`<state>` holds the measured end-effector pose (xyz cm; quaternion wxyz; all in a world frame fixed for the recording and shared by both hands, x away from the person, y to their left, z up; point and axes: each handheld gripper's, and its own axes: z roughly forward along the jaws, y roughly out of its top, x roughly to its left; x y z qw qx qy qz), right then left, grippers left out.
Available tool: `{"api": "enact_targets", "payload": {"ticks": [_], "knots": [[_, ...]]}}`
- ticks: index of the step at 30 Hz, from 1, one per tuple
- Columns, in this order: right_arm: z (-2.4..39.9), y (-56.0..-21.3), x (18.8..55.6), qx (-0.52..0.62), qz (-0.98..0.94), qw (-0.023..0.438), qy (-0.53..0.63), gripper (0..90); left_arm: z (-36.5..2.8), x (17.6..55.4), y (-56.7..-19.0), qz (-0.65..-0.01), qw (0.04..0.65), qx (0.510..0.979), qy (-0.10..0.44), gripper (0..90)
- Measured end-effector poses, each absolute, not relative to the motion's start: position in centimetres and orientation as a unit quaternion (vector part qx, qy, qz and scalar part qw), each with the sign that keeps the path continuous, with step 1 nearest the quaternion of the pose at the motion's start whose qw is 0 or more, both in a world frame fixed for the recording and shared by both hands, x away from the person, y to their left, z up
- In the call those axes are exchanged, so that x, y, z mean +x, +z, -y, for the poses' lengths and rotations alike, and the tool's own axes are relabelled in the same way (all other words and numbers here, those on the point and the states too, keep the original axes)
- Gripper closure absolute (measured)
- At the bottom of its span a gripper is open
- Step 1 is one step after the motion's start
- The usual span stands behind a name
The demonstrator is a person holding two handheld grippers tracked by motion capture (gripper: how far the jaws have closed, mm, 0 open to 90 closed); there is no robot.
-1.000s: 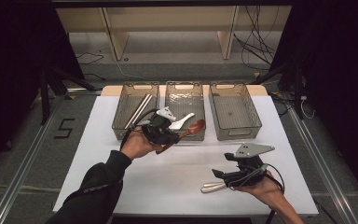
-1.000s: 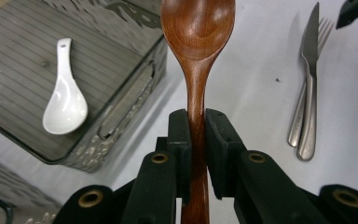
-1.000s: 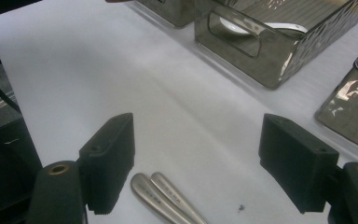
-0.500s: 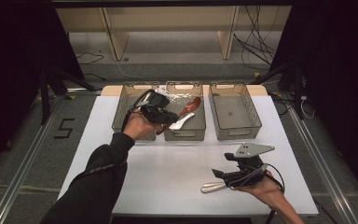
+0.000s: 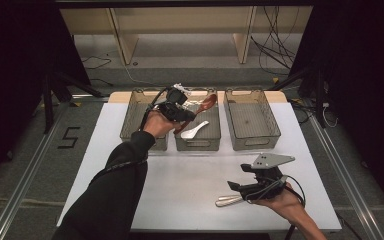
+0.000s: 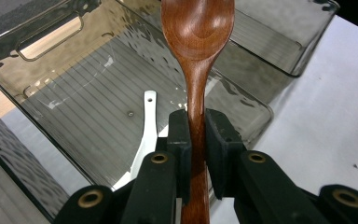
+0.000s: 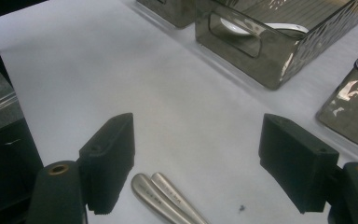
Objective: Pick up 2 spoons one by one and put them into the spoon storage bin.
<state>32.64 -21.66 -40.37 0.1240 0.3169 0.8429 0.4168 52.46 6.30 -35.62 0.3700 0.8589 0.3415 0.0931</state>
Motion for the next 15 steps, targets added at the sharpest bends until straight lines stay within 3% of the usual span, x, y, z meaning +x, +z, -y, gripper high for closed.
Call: {"api": "enact_targets", "payload": {"ticks": [15], "knots": [[21.7,-40.4,32.7,0.317,-0.843,0.123,0.417,27.7,-5.7,54.2,-36.8,-0.365,0.361,0.853,0.095,80.1]]}}
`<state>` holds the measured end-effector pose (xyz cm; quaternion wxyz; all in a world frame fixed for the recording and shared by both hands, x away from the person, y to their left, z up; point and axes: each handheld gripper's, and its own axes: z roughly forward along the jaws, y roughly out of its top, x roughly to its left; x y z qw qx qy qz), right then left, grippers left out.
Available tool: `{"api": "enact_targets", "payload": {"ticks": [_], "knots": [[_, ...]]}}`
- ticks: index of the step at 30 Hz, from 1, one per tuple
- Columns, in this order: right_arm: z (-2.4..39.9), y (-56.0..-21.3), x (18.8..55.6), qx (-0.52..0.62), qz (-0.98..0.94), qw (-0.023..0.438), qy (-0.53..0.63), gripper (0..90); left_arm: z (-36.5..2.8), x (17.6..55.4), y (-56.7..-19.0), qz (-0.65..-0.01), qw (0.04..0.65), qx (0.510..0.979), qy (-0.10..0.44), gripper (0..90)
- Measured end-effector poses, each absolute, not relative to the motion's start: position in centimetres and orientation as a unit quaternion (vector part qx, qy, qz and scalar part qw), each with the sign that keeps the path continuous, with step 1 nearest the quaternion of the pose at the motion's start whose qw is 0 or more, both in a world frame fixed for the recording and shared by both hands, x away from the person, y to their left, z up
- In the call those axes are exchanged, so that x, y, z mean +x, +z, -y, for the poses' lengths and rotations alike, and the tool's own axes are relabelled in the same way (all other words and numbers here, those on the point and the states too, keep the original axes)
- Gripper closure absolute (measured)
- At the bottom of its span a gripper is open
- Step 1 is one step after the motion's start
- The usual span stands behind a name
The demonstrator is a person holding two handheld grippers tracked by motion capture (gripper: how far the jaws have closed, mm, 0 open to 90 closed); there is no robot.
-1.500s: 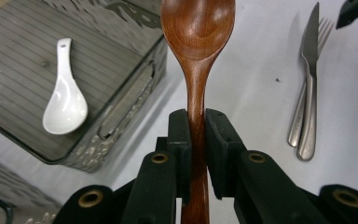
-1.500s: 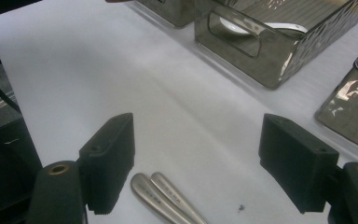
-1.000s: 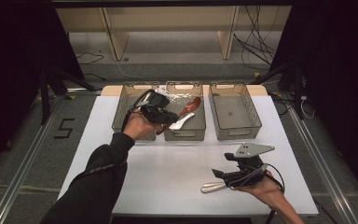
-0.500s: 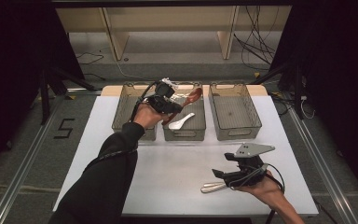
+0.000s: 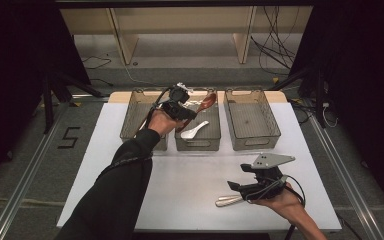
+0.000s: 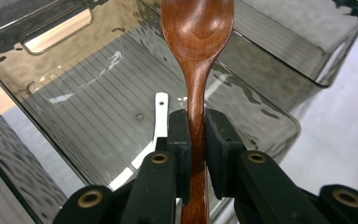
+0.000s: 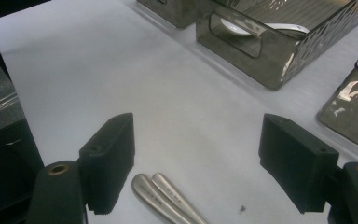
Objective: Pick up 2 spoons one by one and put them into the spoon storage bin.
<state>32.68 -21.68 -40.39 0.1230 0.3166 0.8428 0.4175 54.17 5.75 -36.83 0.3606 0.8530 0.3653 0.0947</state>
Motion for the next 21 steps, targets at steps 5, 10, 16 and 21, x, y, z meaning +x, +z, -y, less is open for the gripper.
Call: {"api": "enact_targets", "payload": {"ticks": [5,10,16,21], "knots": [[21.7,-40.4,32.7,0.316,-0.843,0.123,0.418,27.7,-5.6,54.6,-37.5,-0.375,0.359,0.850,0.091,80.0],[21.6,-40.4,32.6,0.315,-0.844,0.122,0.417,27.7,-5.6,54.9,-38.0,-0.383,0.352,0.850,0.085,79.9],[21.6,-40.5,32.7,0.315,-0.845,0.121,0.416,27.7,-6.0,55.3,-38.5,-0.393,0.347,0.848,0.080,79.7],[21.6,-40.5,32.7,0.315,-0.844,0.120,0.416,27.7,-6.0,55.5,-38.9,-0.402,0.346,0.845,0.072,78.3]]}}
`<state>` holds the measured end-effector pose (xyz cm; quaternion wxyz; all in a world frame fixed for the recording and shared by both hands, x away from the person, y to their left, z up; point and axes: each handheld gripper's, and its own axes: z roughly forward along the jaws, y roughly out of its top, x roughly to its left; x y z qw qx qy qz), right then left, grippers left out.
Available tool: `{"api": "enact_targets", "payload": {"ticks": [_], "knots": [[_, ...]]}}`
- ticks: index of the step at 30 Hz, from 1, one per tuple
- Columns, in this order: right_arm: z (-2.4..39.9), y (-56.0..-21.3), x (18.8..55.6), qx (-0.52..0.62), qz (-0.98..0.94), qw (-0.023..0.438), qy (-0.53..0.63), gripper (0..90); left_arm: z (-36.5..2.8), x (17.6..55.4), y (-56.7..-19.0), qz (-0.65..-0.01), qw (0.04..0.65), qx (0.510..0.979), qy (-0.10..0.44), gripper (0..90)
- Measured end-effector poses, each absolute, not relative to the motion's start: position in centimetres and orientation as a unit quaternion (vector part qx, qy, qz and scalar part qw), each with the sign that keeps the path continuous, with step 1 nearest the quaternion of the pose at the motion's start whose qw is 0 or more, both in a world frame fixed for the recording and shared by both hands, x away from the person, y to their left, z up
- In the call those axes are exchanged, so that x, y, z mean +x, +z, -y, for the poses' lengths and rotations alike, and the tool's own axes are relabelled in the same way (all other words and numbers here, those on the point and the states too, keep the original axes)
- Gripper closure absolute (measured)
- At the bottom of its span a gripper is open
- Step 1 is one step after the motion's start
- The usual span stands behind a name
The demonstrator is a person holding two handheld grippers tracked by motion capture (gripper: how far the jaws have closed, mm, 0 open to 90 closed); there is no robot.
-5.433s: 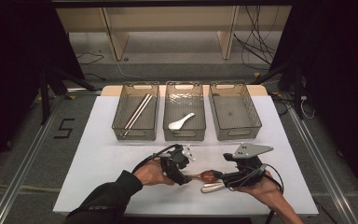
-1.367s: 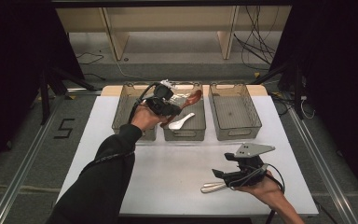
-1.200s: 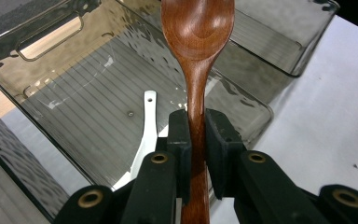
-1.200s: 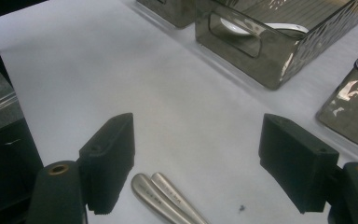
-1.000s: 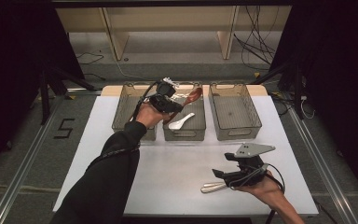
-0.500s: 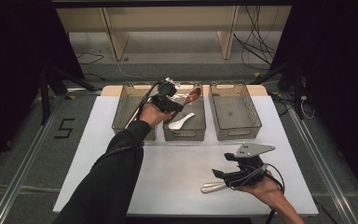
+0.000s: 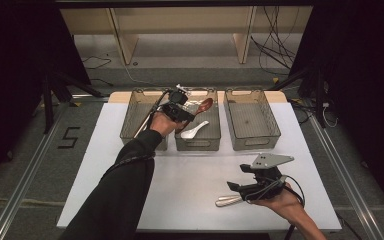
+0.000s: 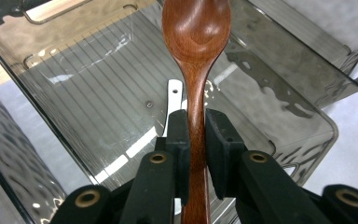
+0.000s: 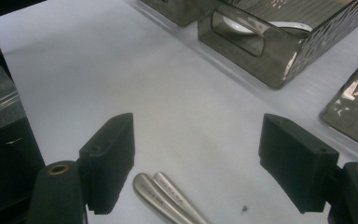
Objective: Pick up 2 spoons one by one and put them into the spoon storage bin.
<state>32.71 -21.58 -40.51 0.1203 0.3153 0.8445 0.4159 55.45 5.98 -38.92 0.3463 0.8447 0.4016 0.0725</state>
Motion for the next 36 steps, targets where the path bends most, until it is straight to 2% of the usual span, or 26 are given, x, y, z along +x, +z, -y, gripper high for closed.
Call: {"api": "enact_targets", "payload": {"ticks": [6,13,19,26,36], "knots": [[21.6,-40.5,32.7,0.315,-0.844,0.121,0.416,27.7,-6.1,54.8,-38.1,-0.394,0.358,0.844,0.062,61.0],[21.7,-40.4,32.7,0.317,-0.843,0.123,0.416,27.7,-7.5,51.8,-36.3,-0.374,0.401,0.834,0.065,39.6],[21.6,-40.5,32.7,0.317,-0.844,0.123,0.414,27.7,-9.4,48.5,-35.9,-0.354,0.427,0.828,0.078,33.3],[21.7,-40.6,32.8,0.321,-0.844,0.124,0.411,27.7,-11.6,45.4,-36.5,-0.345,0.466,0.812,0.069,27.5],[21.7,-40.6,32.9,0.319,-0.848,0.122,0.405,27.7,-12.0,42.3,-37.7,-0.317,0.454,0.830,0.073,22.3]]}}
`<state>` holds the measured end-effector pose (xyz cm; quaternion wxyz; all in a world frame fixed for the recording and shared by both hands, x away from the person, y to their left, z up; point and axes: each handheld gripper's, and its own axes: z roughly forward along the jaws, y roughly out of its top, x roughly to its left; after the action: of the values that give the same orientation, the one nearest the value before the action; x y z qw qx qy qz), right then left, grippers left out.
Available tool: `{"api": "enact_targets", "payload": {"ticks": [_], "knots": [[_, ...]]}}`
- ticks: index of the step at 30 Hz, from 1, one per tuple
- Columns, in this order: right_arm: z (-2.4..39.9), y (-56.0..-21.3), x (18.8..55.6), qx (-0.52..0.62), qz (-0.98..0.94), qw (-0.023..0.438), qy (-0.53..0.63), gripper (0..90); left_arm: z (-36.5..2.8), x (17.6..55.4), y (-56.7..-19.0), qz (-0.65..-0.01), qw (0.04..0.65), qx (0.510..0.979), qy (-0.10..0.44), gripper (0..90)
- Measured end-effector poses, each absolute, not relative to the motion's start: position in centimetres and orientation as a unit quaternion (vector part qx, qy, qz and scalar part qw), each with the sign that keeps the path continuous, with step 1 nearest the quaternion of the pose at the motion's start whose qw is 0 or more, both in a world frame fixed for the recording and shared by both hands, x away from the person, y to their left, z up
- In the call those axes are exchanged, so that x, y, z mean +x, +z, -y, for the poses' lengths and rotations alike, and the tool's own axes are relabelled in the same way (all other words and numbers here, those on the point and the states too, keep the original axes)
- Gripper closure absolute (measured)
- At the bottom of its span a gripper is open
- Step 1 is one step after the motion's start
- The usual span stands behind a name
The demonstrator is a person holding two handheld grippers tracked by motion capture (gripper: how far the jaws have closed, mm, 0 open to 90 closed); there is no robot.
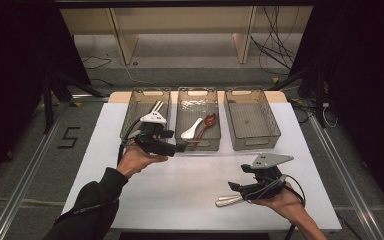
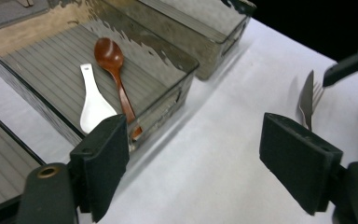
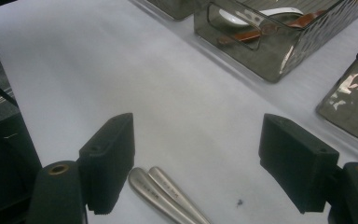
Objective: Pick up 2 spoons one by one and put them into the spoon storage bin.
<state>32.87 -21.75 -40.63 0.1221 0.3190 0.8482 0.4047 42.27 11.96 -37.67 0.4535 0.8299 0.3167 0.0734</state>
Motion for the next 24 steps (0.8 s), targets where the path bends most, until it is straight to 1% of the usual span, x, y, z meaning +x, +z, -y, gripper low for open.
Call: {"api": "enact_targets", "payload": {"ticks": [3,5,8,11,17,24], "knots": [[21.8,-40.7,32.9,0.320,-0.848,0.122,0.404,27.7,-12.5,41.6,-37.8,-0.315,0.453,0.830,0.077,21.3],[21.9,-40.7,32.9,0.320,-0.849,0.122,0.402,27.7,-13.0,41.2,-37.8,-0.322,0.462,0.822,0.081,21.2],[21.8,-40.8,33.0,0.320,-0.851,0.122,0.399,27.7,-13.8,40.3,-37.9,-0.331,0.480,0.810,0.066,20.2],[21.8,-40.9,33.0,0.316,-0.855,0.121,0.394,27.6,-14.1,39.4,-38.1,-0.325,0.474,0.814,0.081,20.1],[21.7,-41.1,33.0,0.313,-0.859,0.119,0.387,27.6,-15.1,38.7,-38.4,-0.330,0.473,0.814,0.075,18.8],[21.8,-41.5,33.3,0.313,-0.866,0.124,0.371,27.5,-16.0,38.0,-39.1,-0.329,0.469,0.816,0.082,18.0]]}}
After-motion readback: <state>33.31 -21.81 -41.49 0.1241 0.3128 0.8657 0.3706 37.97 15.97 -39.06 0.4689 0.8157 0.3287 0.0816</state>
